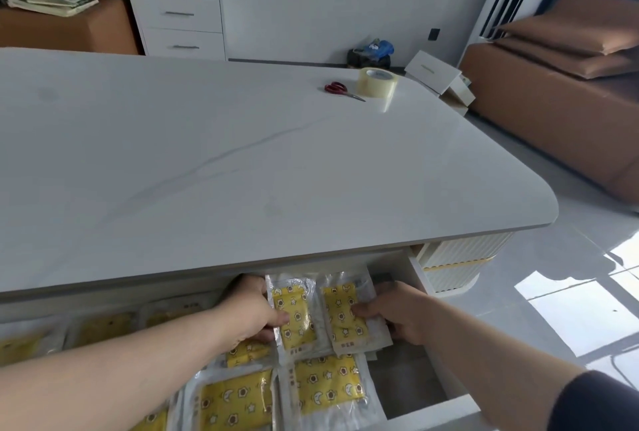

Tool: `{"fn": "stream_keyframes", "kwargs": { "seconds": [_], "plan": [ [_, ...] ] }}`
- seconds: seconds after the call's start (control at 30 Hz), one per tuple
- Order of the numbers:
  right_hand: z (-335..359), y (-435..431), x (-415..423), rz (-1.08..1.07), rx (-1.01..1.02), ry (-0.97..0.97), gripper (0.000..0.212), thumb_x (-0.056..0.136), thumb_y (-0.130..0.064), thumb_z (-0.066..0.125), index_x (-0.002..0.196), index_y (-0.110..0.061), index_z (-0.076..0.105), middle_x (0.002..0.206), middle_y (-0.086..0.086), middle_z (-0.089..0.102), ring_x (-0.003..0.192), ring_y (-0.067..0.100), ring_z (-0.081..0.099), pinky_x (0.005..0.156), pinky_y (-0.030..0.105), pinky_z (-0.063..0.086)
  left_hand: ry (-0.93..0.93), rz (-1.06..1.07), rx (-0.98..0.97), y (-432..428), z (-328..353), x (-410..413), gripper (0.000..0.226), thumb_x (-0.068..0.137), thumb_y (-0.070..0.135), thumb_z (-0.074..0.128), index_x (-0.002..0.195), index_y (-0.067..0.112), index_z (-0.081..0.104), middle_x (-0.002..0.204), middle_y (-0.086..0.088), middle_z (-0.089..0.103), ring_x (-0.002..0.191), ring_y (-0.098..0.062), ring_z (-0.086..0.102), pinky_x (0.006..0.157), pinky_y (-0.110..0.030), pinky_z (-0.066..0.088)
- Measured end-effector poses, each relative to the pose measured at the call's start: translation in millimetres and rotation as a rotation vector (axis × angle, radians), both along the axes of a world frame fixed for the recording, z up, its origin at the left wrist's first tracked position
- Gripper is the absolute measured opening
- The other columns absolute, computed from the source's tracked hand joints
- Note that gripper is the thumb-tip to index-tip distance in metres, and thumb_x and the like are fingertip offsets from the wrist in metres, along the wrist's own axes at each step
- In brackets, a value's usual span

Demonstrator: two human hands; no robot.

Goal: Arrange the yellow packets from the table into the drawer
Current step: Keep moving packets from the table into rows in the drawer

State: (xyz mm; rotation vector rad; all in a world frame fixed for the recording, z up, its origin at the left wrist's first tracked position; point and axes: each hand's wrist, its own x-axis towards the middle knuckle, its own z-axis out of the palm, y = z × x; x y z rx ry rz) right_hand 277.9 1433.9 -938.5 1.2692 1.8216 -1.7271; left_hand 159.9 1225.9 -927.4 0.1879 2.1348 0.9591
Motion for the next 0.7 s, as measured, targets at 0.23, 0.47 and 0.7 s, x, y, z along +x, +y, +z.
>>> {"fn": "stream_keyframes", "kwargs": {
  "seconds": [0.23,0.47,0.7],
  "plan": [
    [-8.2,1.8,1.4,-0.01,0.002,-0.02,0.036,0.079,-0.008,0.078,0.112,-0.005,0.065,0.096,0.013,0.076,0.088,0.03,0.074,0.085,0.05,0.057,0.202,-0.141,-0.17,0.2,3.3,7.6,0.059,0.08,0.022,0.077,0.129,0.007,0.048,0.074,-0.003,0.07,0.052,-0.009,0.062,0.046,-0.019,0.049],
    [-10.5,3.6,1.6,0.024,0.053,-0.035,0.034,0.077,-0.012,0.079,0.109,-0.01,0.067,0.095,0.009,0.077,0.088,0.027,0.074,0.085,0.048,0.058,0.589,-0.32,-0.143,-7.5,7.9,18.5,0.05,0.081,0.029,0.074,0.119,0.015,0.045,0.103,0.0,0.066,0.079,-0.008,0.061,0.076,-0.026,0.053],
    [-10.8,4.3,2.0,0.041,0.04,-0.029,0.038,0.075,-0.01,0.081,0.111,-0.009,0.067,0.097,0.01,0.077,0.091,0.027,0.074,0.086,0.048,0.058,0.776,-0.559,-0.098,-12.0,5.3,17.1,0.031,0.089,0.037,0.062,0.112,0.019,0.053,0.102,0.005,0.062,0.09,-0.009,0.058,0.082,-0.03,0.05]
  ]
}}
